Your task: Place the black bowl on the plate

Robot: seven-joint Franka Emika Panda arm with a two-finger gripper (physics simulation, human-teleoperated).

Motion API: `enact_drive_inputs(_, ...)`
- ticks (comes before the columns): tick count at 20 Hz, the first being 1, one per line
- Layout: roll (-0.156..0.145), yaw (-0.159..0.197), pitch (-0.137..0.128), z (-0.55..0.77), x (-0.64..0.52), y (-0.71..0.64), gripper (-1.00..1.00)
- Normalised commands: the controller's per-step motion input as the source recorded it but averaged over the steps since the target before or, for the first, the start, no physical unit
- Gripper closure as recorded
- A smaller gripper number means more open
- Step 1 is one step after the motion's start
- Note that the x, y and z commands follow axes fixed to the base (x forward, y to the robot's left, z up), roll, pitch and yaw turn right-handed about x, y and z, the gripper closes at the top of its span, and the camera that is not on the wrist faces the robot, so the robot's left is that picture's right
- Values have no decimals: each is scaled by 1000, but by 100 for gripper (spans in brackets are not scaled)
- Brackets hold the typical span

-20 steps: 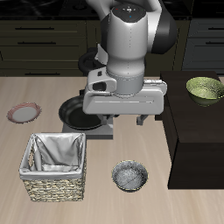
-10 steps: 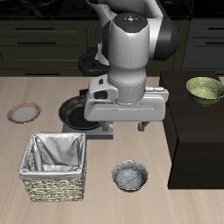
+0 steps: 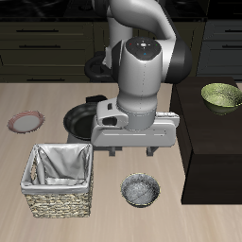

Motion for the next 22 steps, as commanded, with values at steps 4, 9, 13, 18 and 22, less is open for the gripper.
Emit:
enact_drive_inputs(4,16,6,60,-494,42,130,-100)
enact_drive_inputs(9,-14,10,21,-230,42,6,-100)
enact_drive_inputs(13,-4,28,30,-340,6,76,-100)
enact_drive_inputs(18,-23,-18,35,-289,60,17,-100)
enact_drive_inputs(22,-13,-13,57,-428,83,-46,-100)
